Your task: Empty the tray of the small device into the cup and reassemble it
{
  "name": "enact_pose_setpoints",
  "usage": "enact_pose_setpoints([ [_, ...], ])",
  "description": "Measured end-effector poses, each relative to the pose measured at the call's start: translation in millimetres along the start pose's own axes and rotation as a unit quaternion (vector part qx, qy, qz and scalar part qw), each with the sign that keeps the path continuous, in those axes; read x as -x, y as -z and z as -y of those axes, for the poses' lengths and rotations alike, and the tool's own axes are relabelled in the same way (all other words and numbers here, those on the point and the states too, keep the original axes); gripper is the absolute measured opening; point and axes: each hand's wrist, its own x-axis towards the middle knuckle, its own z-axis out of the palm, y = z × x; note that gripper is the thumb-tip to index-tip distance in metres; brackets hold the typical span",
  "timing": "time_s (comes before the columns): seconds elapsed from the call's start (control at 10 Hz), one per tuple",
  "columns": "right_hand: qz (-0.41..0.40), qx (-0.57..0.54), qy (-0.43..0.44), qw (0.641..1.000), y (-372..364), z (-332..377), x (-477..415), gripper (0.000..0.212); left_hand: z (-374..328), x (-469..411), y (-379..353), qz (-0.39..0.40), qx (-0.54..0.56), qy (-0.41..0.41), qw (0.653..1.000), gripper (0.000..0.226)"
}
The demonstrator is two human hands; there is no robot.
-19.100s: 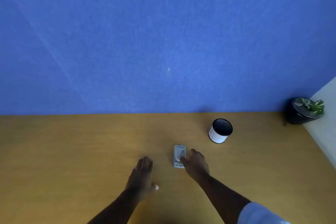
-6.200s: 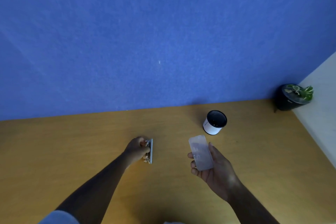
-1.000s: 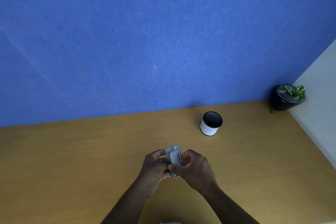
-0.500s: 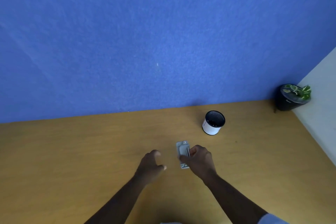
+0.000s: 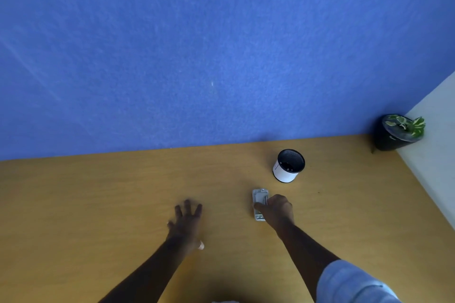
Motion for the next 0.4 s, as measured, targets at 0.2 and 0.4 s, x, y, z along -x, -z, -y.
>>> enact_pose_setpoints([
  [0.2, 0.009, 0.024, 0.004, 1.000, -9.7, -4.4, -5.0, 0.050, 0.8, -1.1, 2.2, 0.011, -0.004, 0.002, 1.000, 0.125],
  [0.4, 0.017, 0.032, 0.014, 0.999, -10.4, -1.4, -5.3, 0.055, -2.1, 4.5, 7.5, 0.018, 0.013, 0.006, 1.000, 0.126],
])
